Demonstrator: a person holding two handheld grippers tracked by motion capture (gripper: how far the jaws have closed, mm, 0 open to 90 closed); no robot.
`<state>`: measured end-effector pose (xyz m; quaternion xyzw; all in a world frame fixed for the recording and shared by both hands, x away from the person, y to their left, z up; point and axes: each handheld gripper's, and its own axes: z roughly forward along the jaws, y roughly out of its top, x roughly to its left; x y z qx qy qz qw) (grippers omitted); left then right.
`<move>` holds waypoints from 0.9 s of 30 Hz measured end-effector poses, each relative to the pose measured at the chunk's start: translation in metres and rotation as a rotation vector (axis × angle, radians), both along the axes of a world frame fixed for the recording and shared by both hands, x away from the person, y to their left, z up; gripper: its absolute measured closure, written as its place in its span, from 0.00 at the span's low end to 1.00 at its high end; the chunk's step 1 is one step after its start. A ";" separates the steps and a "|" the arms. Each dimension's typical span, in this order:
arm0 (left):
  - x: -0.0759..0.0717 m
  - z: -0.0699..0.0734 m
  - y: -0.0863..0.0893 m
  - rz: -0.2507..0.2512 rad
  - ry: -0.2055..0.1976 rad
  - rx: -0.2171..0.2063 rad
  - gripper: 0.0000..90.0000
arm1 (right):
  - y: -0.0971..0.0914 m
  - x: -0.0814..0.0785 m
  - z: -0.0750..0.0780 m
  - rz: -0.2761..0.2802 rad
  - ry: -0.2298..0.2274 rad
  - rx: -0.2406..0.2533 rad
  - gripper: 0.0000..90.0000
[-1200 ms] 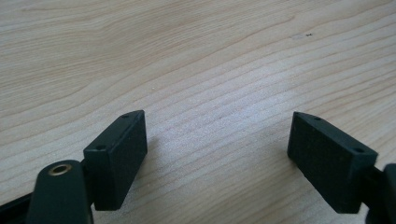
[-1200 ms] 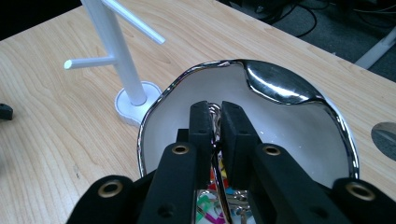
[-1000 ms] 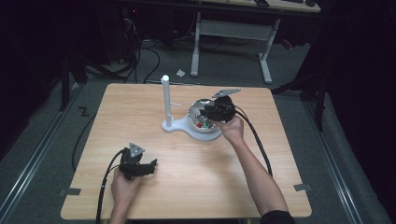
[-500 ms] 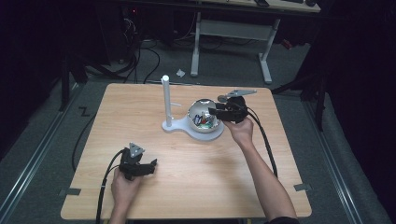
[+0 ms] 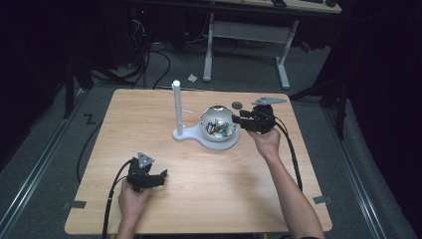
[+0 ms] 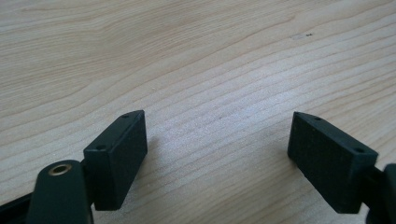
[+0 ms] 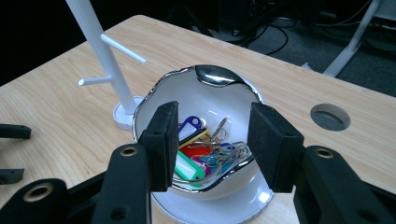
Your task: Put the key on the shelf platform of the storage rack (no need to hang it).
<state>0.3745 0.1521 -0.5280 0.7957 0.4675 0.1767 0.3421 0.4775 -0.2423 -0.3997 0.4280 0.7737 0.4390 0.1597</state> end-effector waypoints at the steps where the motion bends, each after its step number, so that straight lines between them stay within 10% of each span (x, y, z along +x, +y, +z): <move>1: 0.000 0.000 0.000 0.000 0.001 0.001 0.23 | -0.001 -0.001 0.001 0.001 -0.004 0.000 0.60; 27: 0.000 0.000 0.000 0.000 0.000 0.000 0.23 | -0.036 -0.044 0.030 -0.066 -0.057 0.006 0.57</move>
